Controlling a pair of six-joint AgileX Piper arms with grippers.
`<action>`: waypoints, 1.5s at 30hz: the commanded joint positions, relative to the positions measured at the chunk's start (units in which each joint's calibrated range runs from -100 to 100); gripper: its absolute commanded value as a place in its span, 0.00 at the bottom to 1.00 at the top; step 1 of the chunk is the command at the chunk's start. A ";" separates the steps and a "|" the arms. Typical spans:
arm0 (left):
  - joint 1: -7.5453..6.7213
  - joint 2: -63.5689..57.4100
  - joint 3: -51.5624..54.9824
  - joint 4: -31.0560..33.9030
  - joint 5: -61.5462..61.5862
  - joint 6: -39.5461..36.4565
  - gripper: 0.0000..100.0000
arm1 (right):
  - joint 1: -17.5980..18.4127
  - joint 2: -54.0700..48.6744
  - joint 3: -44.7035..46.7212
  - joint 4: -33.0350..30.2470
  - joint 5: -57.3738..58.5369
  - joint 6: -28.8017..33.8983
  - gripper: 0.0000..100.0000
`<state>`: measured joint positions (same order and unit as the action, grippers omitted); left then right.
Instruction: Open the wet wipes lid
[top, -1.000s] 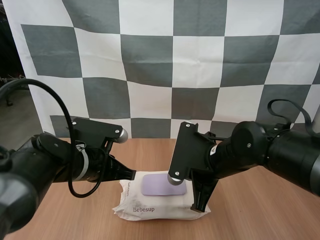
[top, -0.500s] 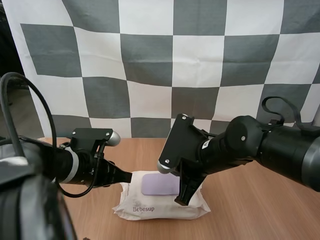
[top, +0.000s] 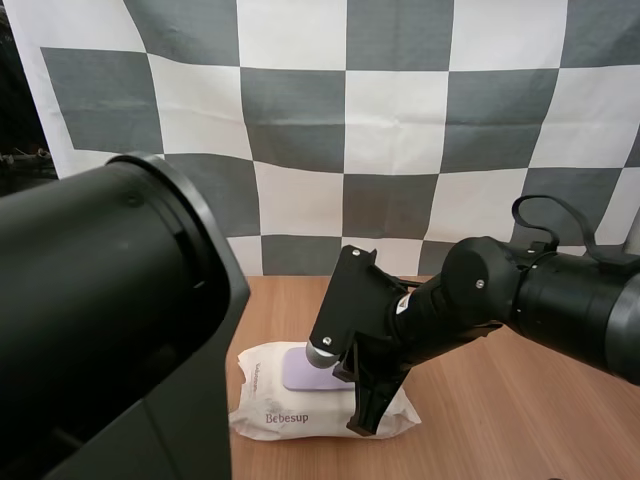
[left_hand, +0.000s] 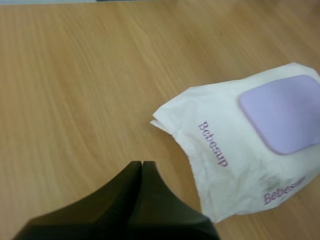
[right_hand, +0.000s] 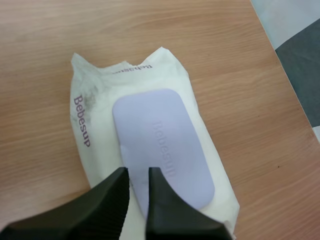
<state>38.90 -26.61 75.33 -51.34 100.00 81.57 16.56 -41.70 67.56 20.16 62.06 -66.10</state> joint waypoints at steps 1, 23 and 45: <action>2.93 -0.02 0.45 0.00 0.00 2.82 0.27 | 0.00 -0.01 0.06 0.13 -0.11 0.59 0.39; -1.73 -0.02 10.25 -3.12 0.00 11.82 0.84 | 1.47 4.24 4.80 1.23 -12.83 -1.05 0.59; -3.81 -0.02 10.38 -2.95 0.00 11.72 0.84 | 2.54 8.84 4.68 2.19 -16.96 -3.37 0.59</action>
<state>35.13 -26.61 85.71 -54.15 100.00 92.42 18.61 -33.71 72.25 22.27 45.18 -69.40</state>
